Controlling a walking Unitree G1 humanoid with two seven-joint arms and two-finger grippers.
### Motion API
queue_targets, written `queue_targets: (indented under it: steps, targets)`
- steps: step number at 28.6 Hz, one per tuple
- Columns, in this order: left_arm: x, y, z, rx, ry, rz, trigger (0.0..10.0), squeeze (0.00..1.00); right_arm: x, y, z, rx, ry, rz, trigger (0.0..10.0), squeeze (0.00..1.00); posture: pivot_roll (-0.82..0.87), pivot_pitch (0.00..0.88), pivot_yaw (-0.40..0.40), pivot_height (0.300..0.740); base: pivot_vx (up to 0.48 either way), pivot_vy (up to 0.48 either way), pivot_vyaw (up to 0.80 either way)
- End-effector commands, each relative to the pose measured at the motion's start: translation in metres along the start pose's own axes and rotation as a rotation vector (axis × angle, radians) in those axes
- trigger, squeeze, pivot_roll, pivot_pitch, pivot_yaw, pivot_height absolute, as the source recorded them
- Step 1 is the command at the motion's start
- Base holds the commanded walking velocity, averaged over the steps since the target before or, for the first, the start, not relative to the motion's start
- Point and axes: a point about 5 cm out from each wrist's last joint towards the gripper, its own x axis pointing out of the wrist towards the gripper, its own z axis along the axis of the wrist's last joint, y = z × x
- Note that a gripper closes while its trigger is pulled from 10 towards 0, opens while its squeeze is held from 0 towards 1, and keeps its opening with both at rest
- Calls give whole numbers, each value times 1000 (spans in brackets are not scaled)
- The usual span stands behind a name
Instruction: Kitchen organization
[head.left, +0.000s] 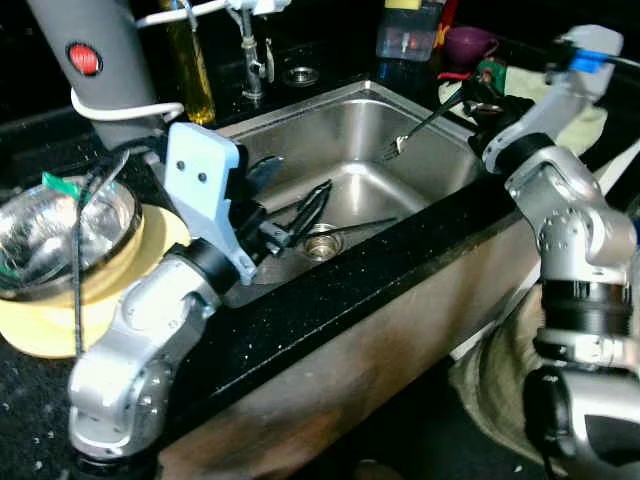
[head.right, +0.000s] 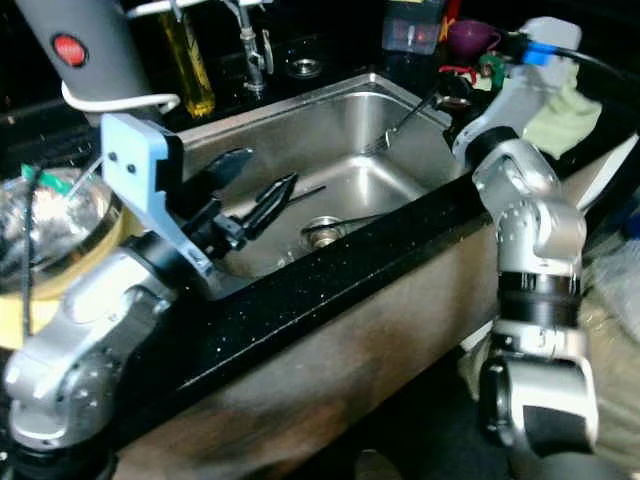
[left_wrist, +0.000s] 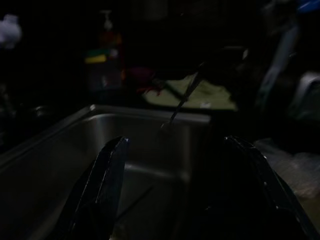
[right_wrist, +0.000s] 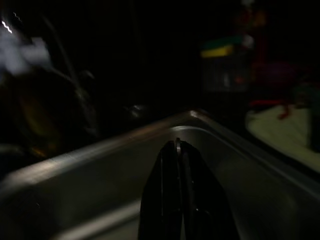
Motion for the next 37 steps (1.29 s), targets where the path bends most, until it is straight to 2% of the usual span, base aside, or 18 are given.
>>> queue_targets:
  steps: [1,2,5,8,9,13,19,20,21,22,25,26,28,29,30,31,34,37]
  targets:
    - [0,2,-3,7,12,16,10000,0,9,17,-1,-43,-3,42,10000,0,13,23,-16,740,0,0,0]
    - [0,3,-5,9,15,25,10000,0,13,25,-8,-63,14,65,10000,0,17,21,-16,740,0,0,0]
    - [0,3,-7,8,20,32,10000,0,16,32,-15,-87,35,77,10000,0,18,20,-17,740,0,0,0]
    - [-3,2,-16,-9,47,50,10000,0,26,49,-36,-279,103,90,10000,0,25,18,-20,740,0,0,0]
    - [-3,2,-16,-9,47,50,10000,0,26,49,-36,-279,103,90,10000,0,25,18,-20,740,0,0,0]
    - [-5,-8,-29,-51,80,50,10000,0,30,71,-56,-509,156,143,10000,0,27,27,-23,740,0,0,0]
    - [-6,-13,-33,-72,85,51,10000,0,26,77,-79,-541,203,154,10000,0,27,34,-24,740,0,0,0]
    - [-6,-13,-33,-72,86,53,10000,0,26,76,-81,-520,201,151,10000,753,28,36,-22,740,0,0,0]
    - [-6,-13,-33,-72,86,53,10000,0,26,76,-81,-520,201,151,10000,753,28,36,-22,740,0,0,0]
    - [-7,-13,-34,-73,87,60,10000,0,25,76,-83,-455,190,144,10000,1000,27,40,-23,740,0,0,0]
    - [-8,-12,-35,-71,88,70,10000,0,23,75,-80,-334,144,129,10000,1000,27,41,-21,740,0,0,0]
    - [-8,-12,-35,-71,88,70,10000,0,23,75,-80,-334,144,129,10000,1000,27,41,-21,740,0,0,0]
    - [-9,-12,-35,-67,87,77,10000,0,21,73,-72,-232,83,119,10000,1000,27,42,-22,740,0,0,0]
    - [-9,-12,-35,-67,87,77,10000,0,21,73,-72,-232,83,119,10000,1000,27,42,-22,740,0,0,0]
    - [-9,-10,-35,-62,85,83,10000,0,19,73,-68,-151,58,133,10000,1000,27,44,-21,740,0,0,0]
    - [-9,-8,-33,-55,80,92,10000,0,17,71,-64,-62,28,148,10000,0,26,44,-22,740,0,0,0]
    - [-8,-2,-28,-30,59,120,10000,0,8,67,-52,167,-53,209,10000,0,24,44,-21,740,0,0,0]
    - [-7,3,-23,-11,39,141,10000,0,-1,67,-46,321,-111,285,10000,0,24,43,-20,740,0,0,0]
